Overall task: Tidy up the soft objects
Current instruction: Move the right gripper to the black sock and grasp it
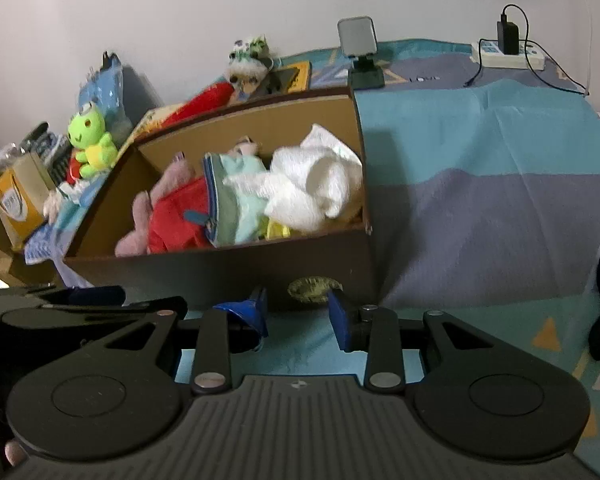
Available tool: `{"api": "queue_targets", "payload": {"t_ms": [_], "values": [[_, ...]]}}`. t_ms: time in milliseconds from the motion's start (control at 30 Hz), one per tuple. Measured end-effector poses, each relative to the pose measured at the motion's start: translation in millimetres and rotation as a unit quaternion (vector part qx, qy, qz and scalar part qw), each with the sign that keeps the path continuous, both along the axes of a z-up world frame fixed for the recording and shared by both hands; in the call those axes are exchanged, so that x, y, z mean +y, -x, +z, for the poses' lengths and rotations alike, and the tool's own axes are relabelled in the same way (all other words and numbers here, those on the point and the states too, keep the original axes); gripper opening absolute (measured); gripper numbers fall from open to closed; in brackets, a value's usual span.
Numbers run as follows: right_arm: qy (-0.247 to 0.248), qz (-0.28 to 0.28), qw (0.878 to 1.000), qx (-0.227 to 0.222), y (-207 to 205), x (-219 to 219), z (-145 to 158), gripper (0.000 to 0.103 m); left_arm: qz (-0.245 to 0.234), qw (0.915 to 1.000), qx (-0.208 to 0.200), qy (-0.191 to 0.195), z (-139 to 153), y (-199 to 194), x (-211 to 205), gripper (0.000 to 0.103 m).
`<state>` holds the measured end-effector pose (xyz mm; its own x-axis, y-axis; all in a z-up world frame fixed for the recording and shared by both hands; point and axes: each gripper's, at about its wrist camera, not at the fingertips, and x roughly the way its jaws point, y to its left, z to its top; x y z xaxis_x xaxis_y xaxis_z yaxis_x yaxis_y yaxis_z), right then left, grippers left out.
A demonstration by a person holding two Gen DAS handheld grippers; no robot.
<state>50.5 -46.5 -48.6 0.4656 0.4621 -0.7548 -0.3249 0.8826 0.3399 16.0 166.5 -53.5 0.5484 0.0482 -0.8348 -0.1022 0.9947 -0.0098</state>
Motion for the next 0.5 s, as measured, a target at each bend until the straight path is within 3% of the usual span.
{"api": "queue_targets", "payload": {"t_ms": [267,500], "values": [[0.01,-0.022,0.999,0.035,7.3,-2.7,-15.5,0.017,-0.043,0.9987,0.022,-0.013,-21.3,-6.5,-8.8,0.068],[0.022,-0.062,0.997,0.05,17.8,-13.3,-26.8,0.017,-0.112,0.993,0.035,-0.008,-39.7,-8.5,-26.2,0.068]]}}
